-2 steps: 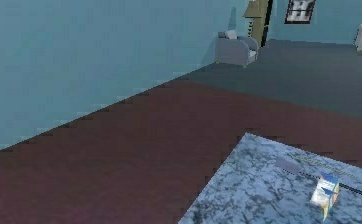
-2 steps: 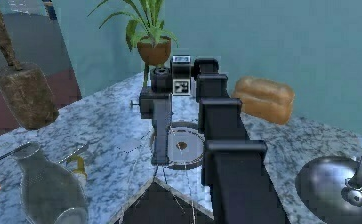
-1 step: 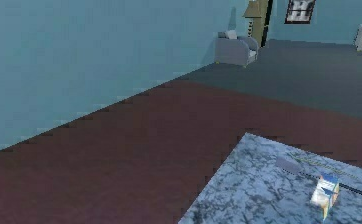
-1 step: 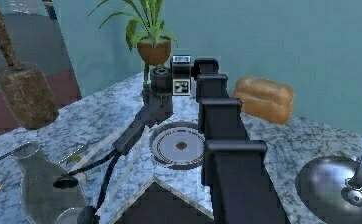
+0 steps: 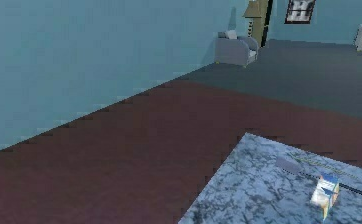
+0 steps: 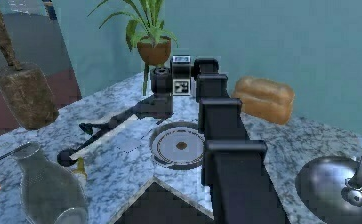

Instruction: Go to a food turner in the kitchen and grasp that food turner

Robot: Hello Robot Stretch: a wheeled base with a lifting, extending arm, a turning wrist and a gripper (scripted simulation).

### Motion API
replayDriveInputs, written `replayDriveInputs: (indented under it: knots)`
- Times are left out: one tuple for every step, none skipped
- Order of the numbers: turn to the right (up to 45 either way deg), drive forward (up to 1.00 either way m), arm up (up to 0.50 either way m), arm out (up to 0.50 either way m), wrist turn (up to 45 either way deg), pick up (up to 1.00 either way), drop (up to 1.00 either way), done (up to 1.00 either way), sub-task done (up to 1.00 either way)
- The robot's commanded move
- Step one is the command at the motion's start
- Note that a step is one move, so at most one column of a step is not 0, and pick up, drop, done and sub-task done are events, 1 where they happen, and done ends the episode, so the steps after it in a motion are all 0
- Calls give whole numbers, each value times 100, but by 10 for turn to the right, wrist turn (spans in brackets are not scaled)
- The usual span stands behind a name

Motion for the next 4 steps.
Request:
replayDriveInputs:
  knots:
    - [0,0,0,0,420,0,0,0,0]
    - [0,0,-14,0,0,0,0,0,0]
    - [0,0,0,0,0,100,0,0,0]
    - [0,0,10,0,0,0,0,0,0]
